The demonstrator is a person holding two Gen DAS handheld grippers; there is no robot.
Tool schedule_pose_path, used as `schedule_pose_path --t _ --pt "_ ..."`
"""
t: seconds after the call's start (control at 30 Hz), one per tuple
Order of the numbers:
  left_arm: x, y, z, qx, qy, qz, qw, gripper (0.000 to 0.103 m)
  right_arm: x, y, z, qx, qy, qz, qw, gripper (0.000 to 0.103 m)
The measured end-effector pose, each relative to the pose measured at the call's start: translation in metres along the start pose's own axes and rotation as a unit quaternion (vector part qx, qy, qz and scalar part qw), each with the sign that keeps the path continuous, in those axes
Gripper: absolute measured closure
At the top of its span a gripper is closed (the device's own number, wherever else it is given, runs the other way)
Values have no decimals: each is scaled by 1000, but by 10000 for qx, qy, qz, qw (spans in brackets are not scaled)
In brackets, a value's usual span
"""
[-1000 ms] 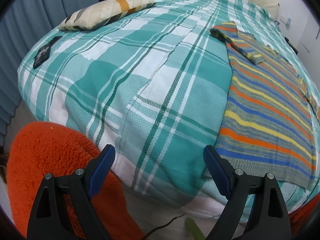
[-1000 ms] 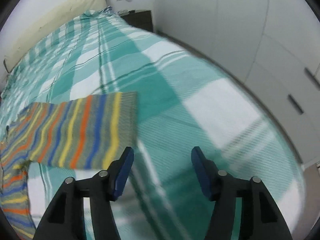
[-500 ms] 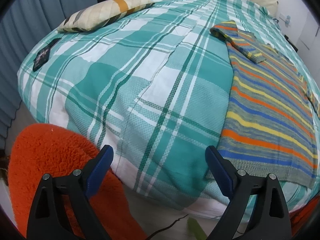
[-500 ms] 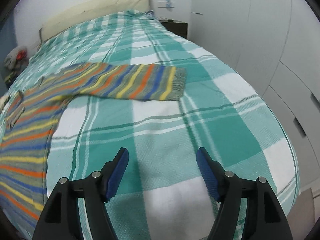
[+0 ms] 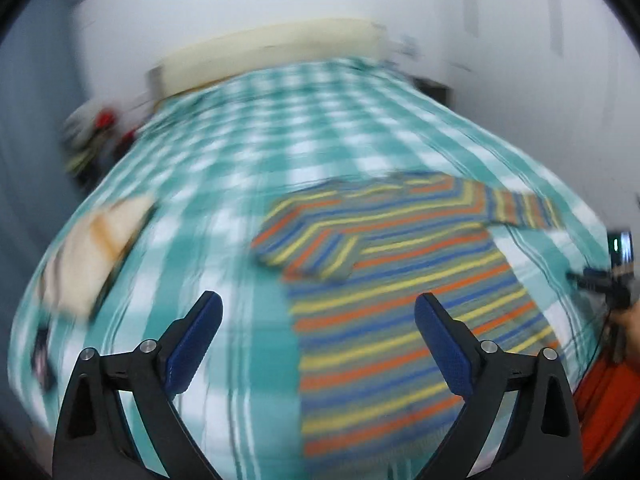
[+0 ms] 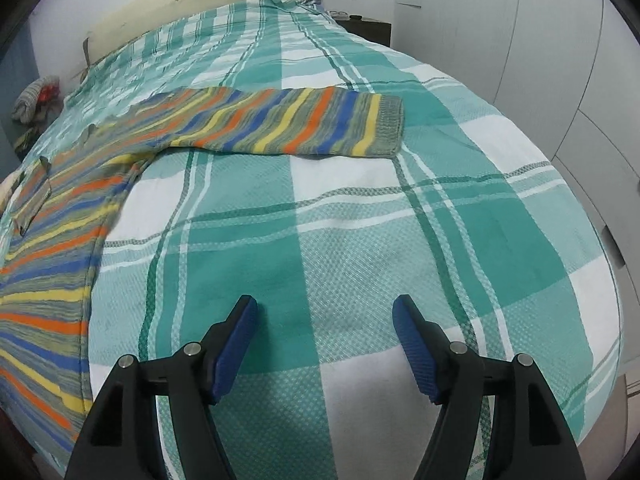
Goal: Fold small clothes
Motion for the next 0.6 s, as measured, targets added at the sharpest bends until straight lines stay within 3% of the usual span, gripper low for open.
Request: schedule_pose_path --t 0.07,0.17,0.3,0.5,0.53,0.6 --pt "0 -54 -17 172 -587 399 9973 10 1 -2 -2 -65 -130 40 9999 33" --pt "8 -120 -19 56 -891 898 9919 31 3 -5 -4 -150 -259 99 9995 32" --pt "19 -194 -11 12 -592 1291 9899 33 5 -5 -2 -162 -201 112 9996 31" --pt "55 -252 -28 24 -1205 1784 9765 20 8 -8 -2 -154 -223 156 9995 30" --pt "56 -256 -28 120 -1072 1797 9778 24 8 -9 -2 -143 -214 159 9995 29" --pt "52 -257 -16 416 -315 1835 9816 69 8 -9 -1 -116 -193 159 9996 28"
Point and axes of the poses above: each gripper's, at about its wrist camera, not at the fingertips, and y roughly against the way its jaws point, z to its left, x to its underside, the point moved 10 cm from there along -y, roughly the way its jaws point, and after that the axes turned 5 degrees about -z, right-handed, at the moved point
